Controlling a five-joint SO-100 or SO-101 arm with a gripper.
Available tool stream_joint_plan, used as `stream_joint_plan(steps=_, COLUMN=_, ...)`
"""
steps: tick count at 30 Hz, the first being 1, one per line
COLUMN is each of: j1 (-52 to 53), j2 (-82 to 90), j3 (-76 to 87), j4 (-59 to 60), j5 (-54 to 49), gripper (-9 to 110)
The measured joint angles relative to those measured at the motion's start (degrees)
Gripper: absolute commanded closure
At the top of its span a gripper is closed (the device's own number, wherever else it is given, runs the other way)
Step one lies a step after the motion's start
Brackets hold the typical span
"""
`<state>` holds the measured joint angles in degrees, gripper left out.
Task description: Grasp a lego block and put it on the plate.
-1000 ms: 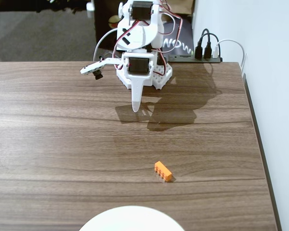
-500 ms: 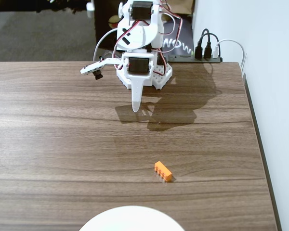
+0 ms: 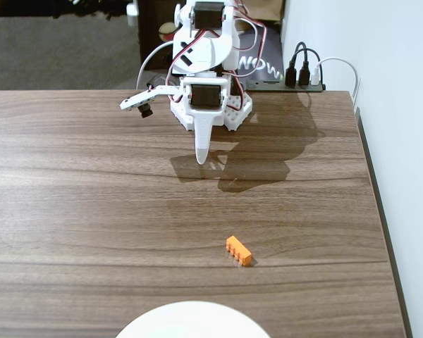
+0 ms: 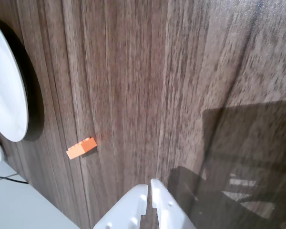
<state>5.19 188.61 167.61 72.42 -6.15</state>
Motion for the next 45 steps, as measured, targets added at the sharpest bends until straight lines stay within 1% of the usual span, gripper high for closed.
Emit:
stream_joint_plan(steps=6, j1=1.1, j2=-1.8, j3=0.0, j4=-1.2, j5=-1.9, gripper=101)
stream_joint_plan(steps=13, j1=2.2, j2=-11.3, j3=-0.1, j4=-7.9, j5=-7.4, gripper=101)
stream_joint_plan(steps=19, j1=2.3, j2=-20.3, j3=-6.1, j4=-10.7, j5=-16.4, gripper=101)
stream_joint_plan(steps=26, j1=3.0, j2=-29.4, j3=-14.7, j4=-10.9, j5=-28.2, gripper=101)
stream_joint_plan(steps=37, j1=3.0, j2=-45.3, j3=-26.6, j4=-9.6, j5=-53.0, gripper=101)
stream_joint_plan(steps=41, j1=3.0, j2=-50.7, j3=-30.1, j4=-10.2, j5=-57.9, gripper=101)
stream_joint_plan(steps=45, j1=3.0, j2=-55.2, j3=-34.5, j4=-11.4, j5=-60.7, gripper=101)
